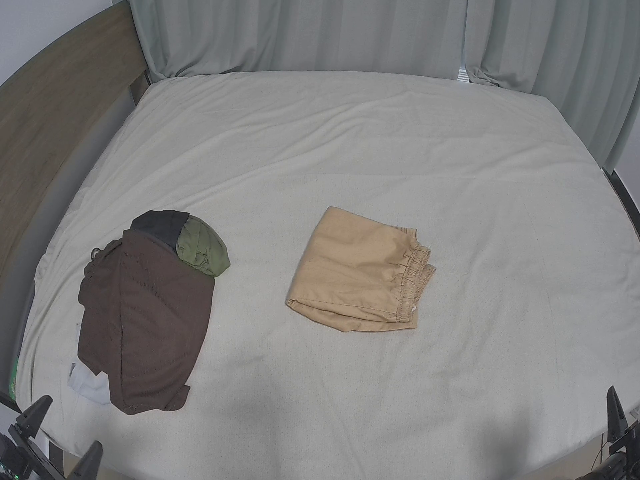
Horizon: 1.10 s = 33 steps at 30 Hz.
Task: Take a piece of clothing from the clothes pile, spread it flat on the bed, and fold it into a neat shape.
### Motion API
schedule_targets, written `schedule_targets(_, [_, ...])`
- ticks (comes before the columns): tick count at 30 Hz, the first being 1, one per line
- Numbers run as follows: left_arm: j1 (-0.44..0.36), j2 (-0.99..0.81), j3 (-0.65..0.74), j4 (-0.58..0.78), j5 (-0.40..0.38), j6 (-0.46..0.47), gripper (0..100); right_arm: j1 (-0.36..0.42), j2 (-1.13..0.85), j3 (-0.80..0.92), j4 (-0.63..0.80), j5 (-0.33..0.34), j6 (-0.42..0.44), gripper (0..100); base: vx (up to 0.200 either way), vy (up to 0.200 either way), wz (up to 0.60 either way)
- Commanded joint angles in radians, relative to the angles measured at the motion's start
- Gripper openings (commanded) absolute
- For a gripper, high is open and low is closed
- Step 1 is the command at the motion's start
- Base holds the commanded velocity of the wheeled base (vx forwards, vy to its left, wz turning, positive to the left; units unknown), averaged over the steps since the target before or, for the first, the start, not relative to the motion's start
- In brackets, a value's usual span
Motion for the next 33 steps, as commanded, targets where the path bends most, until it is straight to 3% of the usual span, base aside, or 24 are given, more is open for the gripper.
schedule_targets(1, [0.134, -0.092, 0.018, 0.022, 0.079, 0.003, 100, 0.000, -0.015, 0.016, 0.017, -0.008, 0.012, 100, 0.000, 0.000, 0.00])
schedule_targets(3, [0.130, -0.098, 0.018, 0.033, 0.112, 0.046, 100, 0.000, -0.015, 0.015, 0.019, -0.013, 0.036, 100, 0.000, 0.000, 0.00])
schedule_targets(6, [0.124, -0.102, 0.018, 0.086, 0.194, 0.029, 100, 0.000, -0.015, 0.018, 0.033, 0.021, 0.029, 100, 0.000, 0.000, 0.00])
schedule_targets(9, [0.125, -0.102, 0.018, 0.077, 0.198, 0.029, 100, 0.000, -0.015, 0.016, 0.085, 0.063, 0.018, 100, 0.000, 0.000, 0.00])
schedule_targets(33, [0.119, -0.104, 0.018, 0.079, 0.182, 0.012, 100, 0.000, -0.015, 0.016, 0.069, 0.058, 0.033, 100, 0.000, 0.000, 0.00])
